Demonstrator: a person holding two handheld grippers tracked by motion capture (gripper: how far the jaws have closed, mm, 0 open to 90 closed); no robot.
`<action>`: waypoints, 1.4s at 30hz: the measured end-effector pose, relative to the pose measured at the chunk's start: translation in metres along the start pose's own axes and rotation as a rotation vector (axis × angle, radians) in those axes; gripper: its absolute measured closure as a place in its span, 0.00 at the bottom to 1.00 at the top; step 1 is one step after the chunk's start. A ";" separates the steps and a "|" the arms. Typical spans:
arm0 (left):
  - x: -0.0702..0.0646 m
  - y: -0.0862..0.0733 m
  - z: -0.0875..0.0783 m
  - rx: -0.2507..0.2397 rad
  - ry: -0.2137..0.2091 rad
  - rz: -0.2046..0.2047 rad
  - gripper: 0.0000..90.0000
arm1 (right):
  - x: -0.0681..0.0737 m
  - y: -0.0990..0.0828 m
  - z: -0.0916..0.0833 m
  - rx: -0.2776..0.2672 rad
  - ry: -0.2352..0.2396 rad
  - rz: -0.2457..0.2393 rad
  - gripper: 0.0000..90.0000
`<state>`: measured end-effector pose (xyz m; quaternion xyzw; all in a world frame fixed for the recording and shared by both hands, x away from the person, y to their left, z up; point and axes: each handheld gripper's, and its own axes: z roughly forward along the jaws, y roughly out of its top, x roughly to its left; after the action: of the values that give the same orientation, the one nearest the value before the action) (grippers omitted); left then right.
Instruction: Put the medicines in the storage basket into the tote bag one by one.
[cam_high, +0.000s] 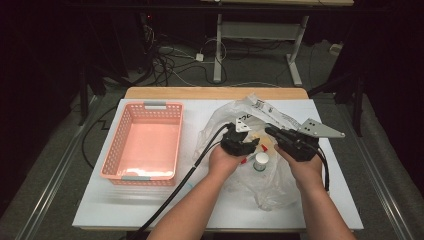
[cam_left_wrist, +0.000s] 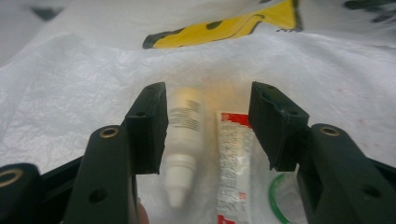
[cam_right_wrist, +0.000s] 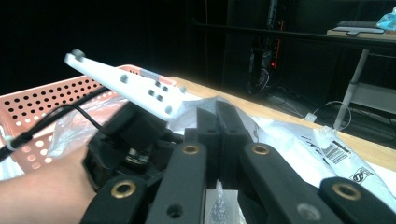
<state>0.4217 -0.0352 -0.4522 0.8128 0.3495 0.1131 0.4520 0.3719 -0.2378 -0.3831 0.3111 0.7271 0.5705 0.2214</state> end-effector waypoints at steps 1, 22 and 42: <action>-0.002 0.000 -0.004 0.000 -0.002 0.014 0.52 | 0.000 0.000 0.000 -0.001 0.001 0.001 1.00; -0.015 -0.094 -0.083 0.188 -0.043 0.065 0.24 | 0.005 0.001 -0.002 0.030 -0.017 -0.005 1.00; -0.019 -0.096 -0.061 0.213 -0.035 0.066 0.69 | 0.000 -0.023 -0.032 0.055 -0.066 0.059 1.00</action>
<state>0.3325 0.0252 -0.4932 0.8691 0.3248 0.0758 0.3653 0.3455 -0.2638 -0.3968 0.3567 0.7254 0.5461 0.2198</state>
